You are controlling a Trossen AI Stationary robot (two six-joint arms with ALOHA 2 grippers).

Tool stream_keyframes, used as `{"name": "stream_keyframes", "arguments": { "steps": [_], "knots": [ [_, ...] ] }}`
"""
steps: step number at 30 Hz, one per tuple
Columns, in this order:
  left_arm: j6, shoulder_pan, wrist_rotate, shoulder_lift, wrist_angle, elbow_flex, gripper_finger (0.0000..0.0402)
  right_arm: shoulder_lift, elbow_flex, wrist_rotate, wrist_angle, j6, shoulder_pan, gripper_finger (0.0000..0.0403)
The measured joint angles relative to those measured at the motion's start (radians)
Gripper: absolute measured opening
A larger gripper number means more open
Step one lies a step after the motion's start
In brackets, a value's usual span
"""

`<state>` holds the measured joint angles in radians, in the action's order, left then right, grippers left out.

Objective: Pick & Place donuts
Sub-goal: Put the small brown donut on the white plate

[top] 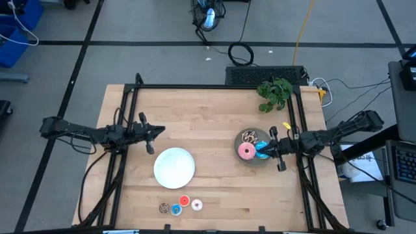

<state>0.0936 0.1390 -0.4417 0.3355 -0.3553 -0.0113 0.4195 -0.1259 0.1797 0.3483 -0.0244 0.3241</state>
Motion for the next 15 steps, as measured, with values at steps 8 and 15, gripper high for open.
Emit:
{"name": "stream_keyframes", "arguments": {
  "steps": [8,15],
  "knots": [
    [-0.035,0.000,-0.012,0.000,-0.013,0.000,0.0026,-0.070,0.035,-0.127,0.017,-0.048,0.000,0.0000],
    [-0.005,0.000,-0.022,0.000,-0.070,-0.022,0.0026,-0.130,0.035,-0.183,0.008,-0.051,-0.018,0.0000]
  ]
}}
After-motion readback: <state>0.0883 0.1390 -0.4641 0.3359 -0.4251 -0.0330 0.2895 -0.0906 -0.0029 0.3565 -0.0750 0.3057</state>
